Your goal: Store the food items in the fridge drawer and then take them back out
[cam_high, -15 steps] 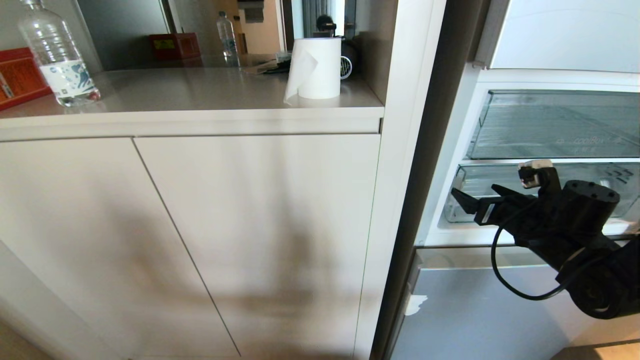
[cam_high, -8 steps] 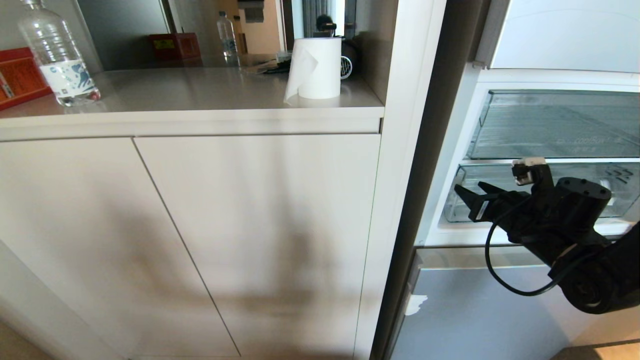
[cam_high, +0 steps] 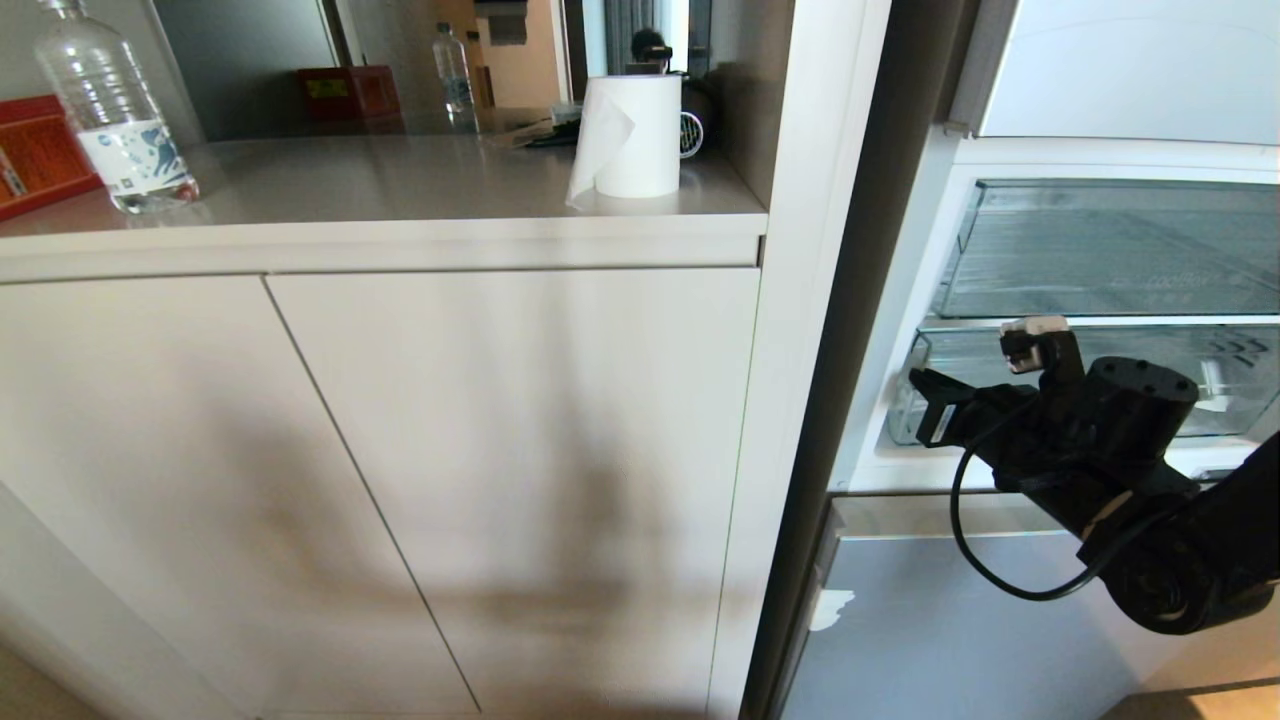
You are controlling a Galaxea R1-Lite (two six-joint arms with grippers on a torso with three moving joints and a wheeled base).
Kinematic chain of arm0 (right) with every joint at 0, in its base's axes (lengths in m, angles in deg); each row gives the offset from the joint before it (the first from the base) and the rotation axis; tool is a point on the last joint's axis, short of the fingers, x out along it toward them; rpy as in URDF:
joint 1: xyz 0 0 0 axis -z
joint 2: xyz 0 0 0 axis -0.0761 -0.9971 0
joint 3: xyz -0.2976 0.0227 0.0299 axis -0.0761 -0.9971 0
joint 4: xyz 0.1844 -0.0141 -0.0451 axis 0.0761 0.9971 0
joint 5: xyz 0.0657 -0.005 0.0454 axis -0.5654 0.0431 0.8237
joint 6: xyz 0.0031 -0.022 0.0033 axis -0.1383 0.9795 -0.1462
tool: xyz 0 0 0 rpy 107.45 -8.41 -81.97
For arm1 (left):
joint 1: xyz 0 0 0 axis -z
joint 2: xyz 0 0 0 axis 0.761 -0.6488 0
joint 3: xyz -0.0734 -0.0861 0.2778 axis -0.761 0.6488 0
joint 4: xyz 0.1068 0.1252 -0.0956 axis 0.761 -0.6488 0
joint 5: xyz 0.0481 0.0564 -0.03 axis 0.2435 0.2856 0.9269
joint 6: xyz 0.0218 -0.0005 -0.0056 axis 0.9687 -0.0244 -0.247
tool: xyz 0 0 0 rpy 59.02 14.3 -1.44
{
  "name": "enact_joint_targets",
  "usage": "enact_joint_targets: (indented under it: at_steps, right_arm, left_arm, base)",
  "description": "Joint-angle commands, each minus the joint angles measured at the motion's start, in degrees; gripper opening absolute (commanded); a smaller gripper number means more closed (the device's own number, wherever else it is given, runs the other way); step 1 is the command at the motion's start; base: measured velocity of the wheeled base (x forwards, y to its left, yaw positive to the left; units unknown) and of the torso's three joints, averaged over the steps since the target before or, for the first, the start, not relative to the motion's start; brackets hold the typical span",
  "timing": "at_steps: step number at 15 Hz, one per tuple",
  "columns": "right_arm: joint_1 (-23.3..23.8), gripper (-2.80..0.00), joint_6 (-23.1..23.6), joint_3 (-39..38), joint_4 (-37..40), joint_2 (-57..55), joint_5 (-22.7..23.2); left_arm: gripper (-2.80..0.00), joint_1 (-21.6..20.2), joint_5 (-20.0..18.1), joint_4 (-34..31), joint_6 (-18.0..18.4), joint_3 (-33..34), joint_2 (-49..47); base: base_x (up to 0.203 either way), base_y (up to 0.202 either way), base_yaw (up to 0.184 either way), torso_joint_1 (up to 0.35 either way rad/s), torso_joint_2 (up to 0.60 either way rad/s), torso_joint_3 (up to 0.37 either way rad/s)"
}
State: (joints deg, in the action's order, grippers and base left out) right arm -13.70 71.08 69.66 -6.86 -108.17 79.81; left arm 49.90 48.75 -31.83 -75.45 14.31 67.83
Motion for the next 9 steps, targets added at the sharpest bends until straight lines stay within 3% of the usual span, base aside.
enact_joint_targets:
  at_steps: [1,9]
  right_arm:
    - [-0.1,-2.8,-0.1,-0.7,-0.5,0.4,-0.3]
    - [-0.2,-2.8,-0.7,-11.1,-4.9,5.0,-0.1]
  left_arm:
    - [-2.8,0.0,0.0,0.0,0.0,0.0,0.0]
    - [-2.8,0.0,0.0,0.0,0.0,0.0,0.0]
  base:
    - [0.0,0.0,0.0,0.0,0.0,0.0]
    - [0.0,0.0,0.0,0.0,0.0,0.0]
